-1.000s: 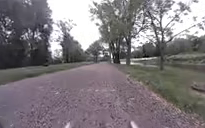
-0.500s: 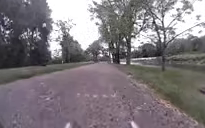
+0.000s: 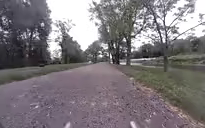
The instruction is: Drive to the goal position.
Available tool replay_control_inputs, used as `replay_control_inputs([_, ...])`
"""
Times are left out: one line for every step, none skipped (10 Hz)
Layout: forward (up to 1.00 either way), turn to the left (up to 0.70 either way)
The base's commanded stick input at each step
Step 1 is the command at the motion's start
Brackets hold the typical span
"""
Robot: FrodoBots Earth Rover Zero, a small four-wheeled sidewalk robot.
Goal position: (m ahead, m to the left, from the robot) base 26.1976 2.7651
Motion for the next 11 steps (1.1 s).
replay_control_inputs([0.7, 0.0])
replay_control_inputs([0.7, 0.0])
replay_control_inputs([0.7, 0.0])
replay_control_inputs([0.7, 0.0])
replay_control_inputs([0.7, 0.0])
replay_control_inputs([0.7, 0.0])
replay_control_inputs([0.7, 0.0])
replay_control_inputs([0.7, 0.0])
replay_control_inputs([0.7, 0.0])
replay_control_inputs([0.7, 0.0])
replay_control_inputs([0.7, 0.0])
